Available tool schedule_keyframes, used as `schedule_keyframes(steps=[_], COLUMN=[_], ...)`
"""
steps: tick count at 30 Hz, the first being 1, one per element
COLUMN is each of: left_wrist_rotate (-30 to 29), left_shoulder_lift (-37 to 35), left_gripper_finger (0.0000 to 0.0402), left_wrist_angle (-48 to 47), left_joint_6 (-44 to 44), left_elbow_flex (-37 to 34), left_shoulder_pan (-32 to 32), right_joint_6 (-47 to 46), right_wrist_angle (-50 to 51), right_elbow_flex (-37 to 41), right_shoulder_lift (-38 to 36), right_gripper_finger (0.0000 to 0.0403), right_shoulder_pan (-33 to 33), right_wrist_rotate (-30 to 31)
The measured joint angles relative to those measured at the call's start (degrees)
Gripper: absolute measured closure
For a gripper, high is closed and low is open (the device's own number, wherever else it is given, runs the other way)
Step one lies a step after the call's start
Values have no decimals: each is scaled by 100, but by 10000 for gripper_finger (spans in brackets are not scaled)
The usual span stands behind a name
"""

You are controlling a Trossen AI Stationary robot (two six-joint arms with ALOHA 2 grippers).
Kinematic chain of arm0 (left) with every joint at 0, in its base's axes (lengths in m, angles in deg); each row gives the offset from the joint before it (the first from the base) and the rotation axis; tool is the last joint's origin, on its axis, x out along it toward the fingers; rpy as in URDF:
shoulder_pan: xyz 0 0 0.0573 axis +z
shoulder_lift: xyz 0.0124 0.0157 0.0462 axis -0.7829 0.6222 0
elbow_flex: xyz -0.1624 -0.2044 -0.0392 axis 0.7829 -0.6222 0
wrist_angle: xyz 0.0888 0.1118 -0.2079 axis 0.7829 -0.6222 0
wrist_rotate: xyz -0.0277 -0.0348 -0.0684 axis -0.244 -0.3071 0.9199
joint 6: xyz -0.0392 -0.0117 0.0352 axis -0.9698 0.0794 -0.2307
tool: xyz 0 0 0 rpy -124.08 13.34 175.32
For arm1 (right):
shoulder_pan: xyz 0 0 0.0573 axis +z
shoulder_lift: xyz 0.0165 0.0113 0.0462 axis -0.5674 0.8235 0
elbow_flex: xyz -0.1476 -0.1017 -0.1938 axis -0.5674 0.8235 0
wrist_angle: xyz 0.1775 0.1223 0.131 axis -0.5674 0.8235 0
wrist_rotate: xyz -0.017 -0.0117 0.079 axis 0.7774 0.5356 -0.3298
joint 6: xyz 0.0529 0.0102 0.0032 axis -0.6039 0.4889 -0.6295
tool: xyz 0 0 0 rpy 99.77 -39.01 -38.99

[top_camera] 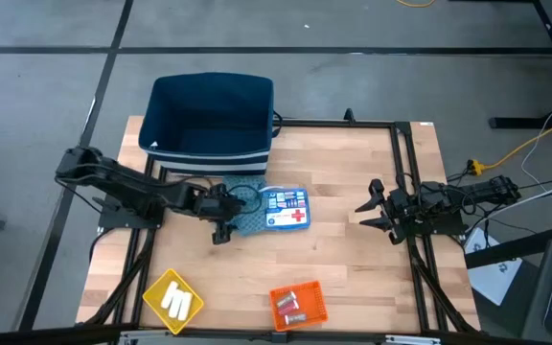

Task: Pick & Place Medicine items
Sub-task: Put the blue patient gown into the blue and white bin

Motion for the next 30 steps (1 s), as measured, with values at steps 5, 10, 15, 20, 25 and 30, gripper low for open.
schedule_keyframes(steps=[5, 10, 15, 20, 25, 30], left_wrist_rotate=[342, 675, 954, 1476, 1727, 2591], left_shoulder_lift=[775, 1615, 2465, 3059, 2991, 2776], left_gripper_finger=[98, 98, 108, 197, 335, 387], left_wrist_angle=[348, 1098, 1295, 1440, 1543, 1493], left_joint_6=[551, 847, 573, 8, -242, -615], left_elbow_flex=[16, 16, 13, 55, 37, 254], left_shoulder_pan=[180, 182, 178, 194, 248, 532], right_joint_6=[0, 0, 0, 0, 0, 0], right_wrist_angle=[0, 0, 0, 0, -2, 0], right_elbow_flex=[0, 0, 0, 0, 0, 0], right_shoulder_lift=[-1, 0, 0, 0, 0, 0], right_gripper_finger=[227, 227, 227, 227, 227, 227], right_shoulder_pan=[0, 0, 0, 0, 0, 0], right_wrist_rotate=[0, 0, 0, -2, -1, 0])
